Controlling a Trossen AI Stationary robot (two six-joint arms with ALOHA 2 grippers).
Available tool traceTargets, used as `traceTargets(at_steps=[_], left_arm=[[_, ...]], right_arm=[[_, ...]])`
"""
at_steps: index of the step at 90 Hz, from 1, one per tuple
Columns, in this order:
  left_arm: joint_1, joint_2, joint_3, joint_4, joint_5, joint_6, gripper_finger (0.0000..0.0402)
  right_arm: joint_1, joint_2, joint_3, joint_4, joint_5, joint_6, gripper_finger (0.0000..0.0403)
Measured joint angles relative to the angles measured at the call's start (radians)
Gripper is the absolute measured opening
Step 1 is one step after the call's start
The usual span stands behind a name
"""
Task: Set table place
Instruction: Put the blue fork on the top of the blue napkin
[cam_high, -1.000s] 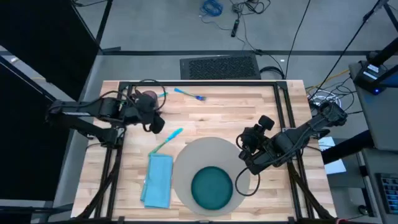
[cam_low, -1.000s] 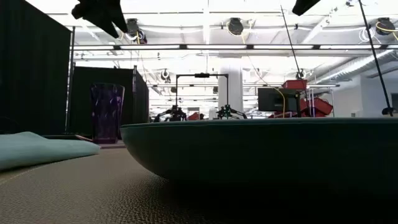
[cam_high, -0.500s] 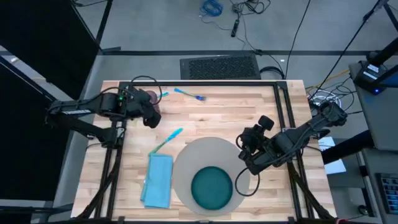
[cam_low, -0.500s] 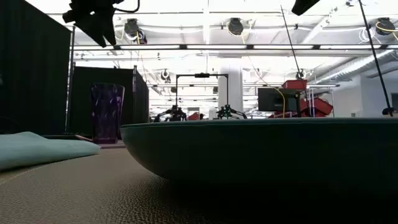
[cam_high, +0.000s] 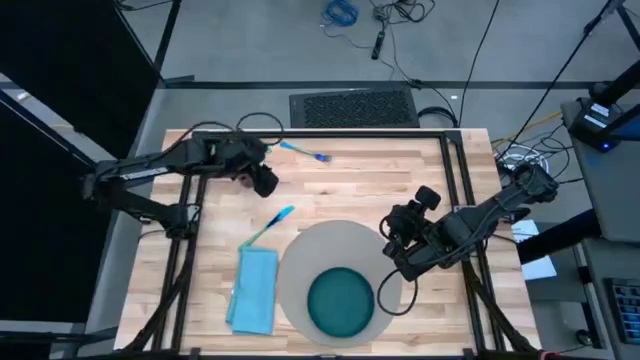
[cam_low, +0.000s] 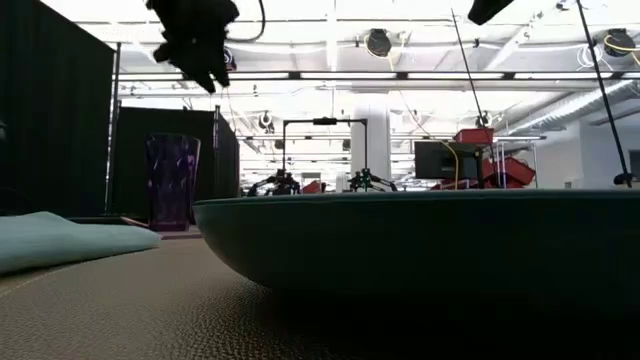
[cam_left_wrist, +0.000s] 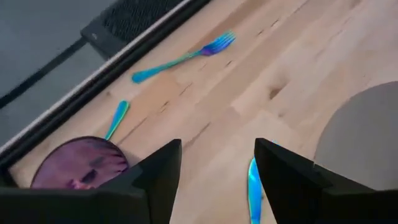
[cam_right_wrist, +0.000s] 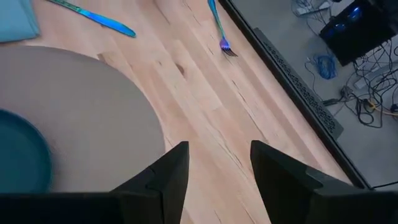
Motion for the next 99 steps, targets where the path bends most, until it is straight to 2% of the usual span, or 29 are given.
traceTargets(at_steps=[8,18,32,46,64,71,81,99], left_arm=[[-0.008,0.037,0.000,-0.009,0.081,0.012,0.0189],[-0.087,0.095,0.000,-0.021,0.150,-0.009,0.0189],[-0.226,0.173,0.000,-0.125,0.145,-0.064,0.0189],[-0.313,0.199,-0.001,-0.242,0.108,-0.157,0.0189],[-0.384,0.200,-0.001,-0.237,0.069,-0.227,0.0189],[-0.392,0.200,-0.001,-0.219,0.059,-0.225,0.0189],[-0.372,0.200,-0.001,-0.143,-0.009,-0.166,0.0189],[-0.189,0.225,-0.001,0.116,-0.009,0.127,0.0189]], right_arm=[[0.008,0.000,0.000,0.001,-0.002,0.003,0.0157],[0.019,0.000,0.000,0.001,-0.003,0.005,0.0157],[0.029,0.000,-0.001,0.001,-0.003,0.004,0.0157],[0.029,0.000,-0.034,0.005,-0.001,0.004,0.0157],[0.029,0.001,-0.147,0.033,-0.004,0.039,0.0157],[0.029,0.001,-0.184,0.049,-0.005,0.052,0.0157],[0.029,0.001,-0.219,0.089,-0.005,0.050,0.0157],[0.020,0.000,-0.225,0.128,-0.005,0.047,0.0157]])
